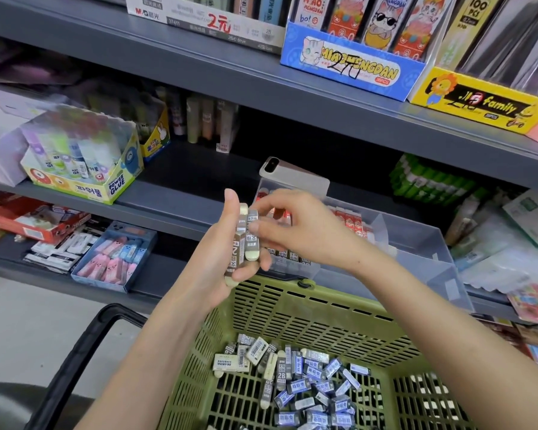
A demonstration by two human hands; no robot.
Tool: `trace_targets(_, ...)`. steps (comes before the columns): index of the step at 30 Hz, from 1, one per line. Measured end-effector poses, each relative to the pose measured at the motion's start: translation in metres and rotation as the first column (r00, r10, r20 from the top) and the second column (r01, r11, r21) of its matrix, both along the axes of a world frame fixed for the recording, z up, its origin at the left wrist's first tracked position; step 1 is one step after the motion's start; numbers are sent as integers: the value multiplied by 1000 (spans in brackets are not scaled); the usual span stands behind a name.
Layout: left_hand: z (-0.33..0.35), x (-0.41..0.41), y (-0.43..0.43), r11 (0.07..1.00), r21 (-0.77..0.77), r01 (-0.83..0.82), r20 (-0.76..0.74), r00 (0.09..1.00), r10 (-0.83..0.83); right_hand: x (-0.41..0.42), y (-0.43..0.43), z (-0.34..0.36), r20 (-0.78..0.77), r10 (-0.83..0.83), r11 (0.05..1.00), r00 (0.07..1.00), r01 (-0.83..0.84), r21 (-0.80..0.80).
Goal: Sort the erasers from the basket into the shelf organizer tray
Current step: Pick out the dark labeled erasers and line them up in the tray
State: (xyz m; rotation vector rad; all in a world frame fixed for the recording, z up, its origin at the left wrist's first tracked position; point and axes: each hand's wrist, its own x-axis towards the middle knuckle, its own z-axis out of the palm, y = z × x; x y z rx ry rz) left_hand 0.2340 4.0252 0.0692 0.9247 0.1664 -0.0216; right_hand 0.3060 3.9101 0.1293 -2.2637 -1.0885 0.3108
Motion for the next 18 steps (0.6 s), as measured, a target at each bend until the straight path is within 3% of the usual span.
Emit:
trace_targets(2,1,1,2,997,-3,-75,-38,996,75,-2,1,3,-249,-28,979,968,77,190)
trace_targets(4,-1,2,7,976,-44,-213,-125,970,206,3,2,4,-511,-29,900,859,245,360)
trace_targets(7,-3,3,18,902,-127,-413,-241,895,376,14,1,2,-739,38,853,672,364,375)
trace_targets(9,-5,1,23,858,-145,-493,-266,854,446,20,-2,-5,-681,-61,926,730,296,234)
trace_targets(12,-5,-1,24,828,-156,-539,-279,828,486,28,-3,-16,-377,-195,981,906,187,-57)
trace_targets(15,-4,-1,22,828,-147,-541,-277,826,490,34,2,-20,-269,-202,972,942,159,-171)
trace_targets(18,-3,-1,21,840,-137,-525,-256,838,482,34,7,-21,-309,-214,972,927,171,-160)
